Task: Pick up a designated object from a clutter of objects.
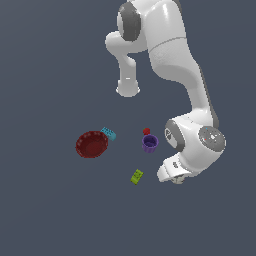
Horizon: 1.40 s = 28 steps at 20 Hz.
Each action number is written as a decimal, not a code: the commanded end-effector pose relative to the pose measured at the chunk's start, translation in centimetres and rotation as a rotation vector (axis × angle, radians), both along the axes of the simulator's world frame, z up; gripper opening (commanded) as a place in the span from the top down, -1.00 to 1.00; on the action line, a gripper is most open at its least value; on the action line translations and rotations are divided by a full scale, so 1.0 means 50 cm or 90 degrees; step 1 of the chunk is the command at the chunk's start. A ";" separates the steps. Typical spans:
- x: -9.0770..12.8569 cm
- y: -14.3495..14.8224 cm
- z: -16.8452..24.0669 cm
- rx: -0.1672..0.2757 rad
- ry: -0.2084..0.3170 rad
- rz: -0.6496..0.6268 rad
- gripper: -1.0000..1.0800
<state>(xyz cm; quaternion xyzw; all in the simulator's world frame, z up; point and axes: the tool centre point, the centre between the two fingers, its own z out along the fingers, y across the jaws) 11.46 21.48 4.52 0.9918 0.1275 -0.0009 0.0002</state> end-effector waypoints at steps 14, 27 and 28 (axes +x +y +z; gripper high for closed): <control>0.003 0.002 -0.017 0.000 -0.001 0.000 1.00; -0.018 -0.026 0.008 0.000 -0.001 0.000 1.00; -0.022 -0.031 0.014 0.000 -0.001 0.000 1.00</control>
